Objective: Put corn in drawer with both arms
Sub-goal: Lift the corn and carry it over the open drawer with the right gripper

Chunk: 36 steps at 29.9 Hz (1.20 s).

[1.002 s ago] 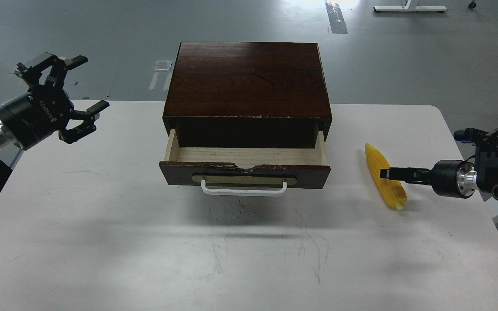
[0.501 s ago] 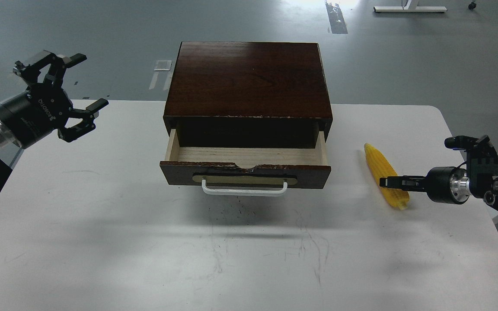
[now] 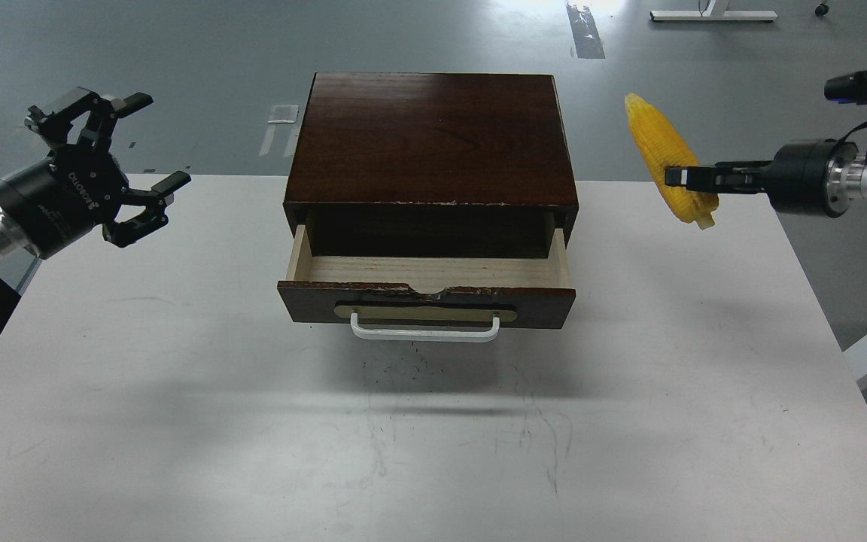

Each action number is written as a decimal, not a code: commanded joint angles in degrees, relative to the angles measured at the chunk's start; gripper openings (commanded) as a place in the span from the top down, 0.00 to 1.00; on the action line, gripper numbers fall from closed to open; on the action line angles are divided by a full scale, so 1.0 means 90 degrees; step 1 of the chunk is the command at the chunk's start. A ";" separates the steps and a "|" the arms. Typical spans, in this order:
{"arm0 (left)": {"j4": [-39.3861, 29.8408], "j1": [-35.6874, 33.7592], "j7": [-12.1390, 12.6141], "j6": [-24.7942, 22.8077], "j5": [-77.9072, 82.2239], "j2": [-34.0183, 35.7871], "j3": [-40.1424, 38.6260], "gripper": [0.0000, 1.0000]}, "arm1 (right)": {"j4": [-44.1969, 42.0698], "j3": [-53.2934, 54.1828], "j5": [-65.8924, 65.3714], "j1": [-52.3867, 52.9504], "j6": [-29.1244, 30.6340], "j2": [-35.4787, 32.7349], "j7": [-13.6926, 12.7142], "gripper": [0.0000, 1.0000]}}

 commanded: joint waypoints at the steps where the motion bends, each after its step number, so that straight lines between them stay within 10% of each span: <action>1: 0.0000 0.0002 0.0000 0.0000 -0.0004 -0.0010 -0.0095 0.01 | 0.0153 -0.0809 -0.0004 0.1287 0.0001 0.0611 0.0001 0.94; 12: 0.0000 -0.0008 0.0000 0.0000 -0.0004 0.0000 -0.0125 0.01 | 0.0757 -0.1835 -0.0043 0.3007 -0.0067 0.2770 0.0001 0.94; 36: 0.0000 -0.0008 0.0000 0.0000 0.0006 0.0029 -0.0135 0.01 | 0.1042 -0.2998 -0.2016 0.2774 -0.1493 0.3923 0.0001 0.94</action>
